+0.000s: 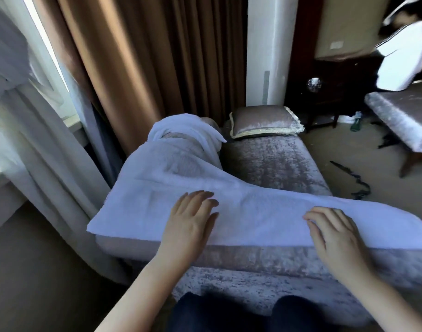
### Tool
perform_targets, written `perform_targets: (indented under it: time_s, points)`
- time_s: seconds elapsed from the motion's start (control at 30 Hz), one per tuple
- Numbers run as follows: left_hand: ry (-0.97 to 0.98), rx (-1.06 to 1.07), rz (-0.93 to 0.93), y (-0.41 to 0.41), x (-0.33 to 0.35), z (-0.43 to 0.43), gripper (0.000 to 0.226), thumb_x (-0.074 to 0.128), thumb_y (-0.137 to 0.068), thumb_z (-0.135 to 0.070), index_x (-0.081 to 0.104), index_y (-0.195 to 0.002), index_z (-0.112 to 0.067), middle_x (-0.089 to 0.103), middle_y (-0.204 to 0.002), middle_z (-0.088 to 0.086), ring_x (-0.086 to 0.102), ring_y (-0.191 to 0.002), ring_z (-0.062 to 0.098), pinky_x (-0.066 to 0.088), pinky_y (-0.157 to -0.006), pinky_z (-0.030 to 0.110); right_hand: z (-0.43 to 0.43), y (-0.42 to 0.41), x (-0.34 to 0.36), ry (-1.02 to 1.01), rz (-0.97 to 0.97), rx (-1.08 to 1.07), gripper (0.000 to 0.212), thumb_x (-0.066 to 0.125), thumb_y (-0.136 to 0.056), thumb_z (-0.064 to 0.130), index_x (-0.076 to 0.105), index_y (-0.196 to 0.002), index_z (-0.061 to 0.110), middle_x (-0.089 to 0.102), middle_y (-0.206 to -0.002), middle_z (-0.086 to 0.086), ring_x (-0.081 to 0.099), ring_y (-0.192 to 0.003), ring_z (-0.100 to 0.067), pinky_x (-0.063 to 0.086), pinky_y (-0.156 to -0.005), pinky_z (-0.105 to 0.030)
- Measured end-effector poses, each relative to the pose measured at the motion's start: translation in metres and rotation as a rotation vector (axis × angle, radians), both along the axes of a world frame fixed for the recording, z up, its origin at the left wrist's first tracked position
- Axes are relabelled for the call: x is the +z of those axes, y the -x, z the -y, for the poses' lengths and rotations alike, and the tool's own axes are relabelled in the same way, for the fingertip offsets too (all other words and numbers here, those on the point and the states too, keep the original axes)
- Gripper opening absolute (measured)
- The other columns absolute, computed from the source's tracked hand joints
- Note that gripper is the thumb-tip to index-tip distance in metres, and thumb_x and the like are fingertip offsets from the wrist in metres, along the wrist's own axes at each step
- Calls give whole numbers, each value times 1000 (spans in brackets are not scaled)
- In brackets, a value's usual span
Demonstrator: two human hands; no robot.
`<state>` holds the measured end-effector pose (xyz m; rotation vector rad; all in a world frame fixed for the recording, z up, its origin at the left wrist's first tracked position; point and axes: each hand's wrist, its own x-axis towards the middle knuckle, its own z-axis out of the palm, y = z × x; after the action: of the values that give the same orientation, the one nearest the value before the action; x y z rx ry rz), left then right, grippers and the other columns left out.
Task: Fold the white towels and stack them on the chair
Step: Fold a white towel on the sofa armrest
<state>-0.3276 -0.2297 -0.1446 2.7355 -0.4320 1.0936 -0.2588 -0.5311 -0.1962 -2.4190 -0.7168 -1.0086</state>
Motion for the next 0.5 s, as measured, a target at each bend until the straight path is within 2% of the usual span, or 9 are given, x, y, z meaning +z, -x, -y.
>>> perform_targets:
  time_s: [0.1, 0.17, 0.27, 0.33, 0.4, 0.5]
  points:
    - [-78, -179, 17, -16, -10, 68, 17, 52, -93, -21, 66, -89, -12, 65, -98, 2, 60, -84, 26, 44, -75, 37, 62, 0, -7, -21, -44, -143, 32, 39, -94, 23, 68, -97, 7, 65, -100, -6, 56, -93, -23, 38, -78, -33]
    - [-93, -220, -3, -20, -25, 98, 16, 53, -92, -22, 64, -86, -13, 62, -93, 1, 57, -78, 26, 43, -68, 37, 99, 3, -10, 16, -81, -181, 34, 43, -93, 29, 69, -101, 9, 66, -102, -3, 56, -97, -20, 39, -83, -31]
    - [-147, -223, -36, -20, -51, 119, 12, 59, -88, -26, 60, -90, -13, 59, -97, 3, 54, -80, 26, 39, -70, 37, 138, 9, -23, 85, -117, -120, 36, 49, -91, 34, 69, -110, 11, 65, -114, 1, 58, -105, -17, 43, -90, -30]
    - [-162, -191, -37, -20, -60, 124, 10, 65, -82, -16, 63, -91, -12, 60, -100, 5, 55, -81, 28, 38, -75, 36, 150, 10, -35, 67, -95, -75, 35, 50, -93, 30, 69, -114, 9, 64, -119, 0, 58, -111, -16, 46, -93, -32]
    - [-132, -159, -53, -22, -61, 127, 15, 69, -76, -10, 65, -90, -12, 58, -101, 3, 54, -81, 28, 36, -76, 34, 154, 5, -39, 6, -43, -51, 29, 50, -93, 25, 70, -104, 8, 63, -109, 1, 59, -104, -15, 47, -88, -32]
    - [-48, -107, -109, -24, -52, 134, 20, 60, -82, -31, 62, -96, -16, 56, -98, -5, 51, -80, 23, 34, -74, 32, 154, -7, -31, 9, -40, -40, 14, 53, -88, 19, 65, -88, 12, 60, -92, 4, 54, -89, -15, 43, -77, -27]
